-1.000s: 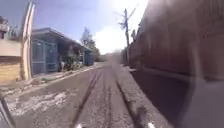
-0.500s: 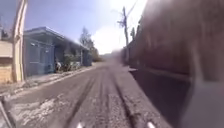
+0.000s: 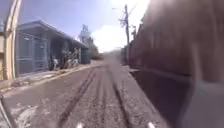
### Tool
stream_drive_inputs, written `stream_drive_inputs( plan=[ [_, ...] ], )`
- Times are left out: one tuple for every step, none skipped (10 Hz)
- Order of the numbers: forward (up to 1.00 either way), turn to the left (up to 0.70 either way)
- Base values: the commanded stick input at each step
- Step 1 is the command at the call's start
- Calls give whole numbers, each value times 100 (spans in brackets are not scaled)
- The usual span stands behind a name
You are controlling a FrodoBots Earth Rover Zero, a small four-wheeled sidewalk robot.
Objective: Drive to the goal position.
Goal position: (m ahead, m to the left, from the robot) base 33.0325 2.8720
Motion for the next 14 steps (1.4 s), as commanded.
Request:
stream_drive_inputs(
  plan=[
    [85, 0],
    [85, 0],
    [85, 0],
    [85, 0],
    [85, 0],
    [85, 3],
    [85, 18],
    [85, 34],
    [85, 32],
    [85, 29],
    [85, 4],
    [85, 0],
    [85, 0],
    [85, 0]
  ],
)
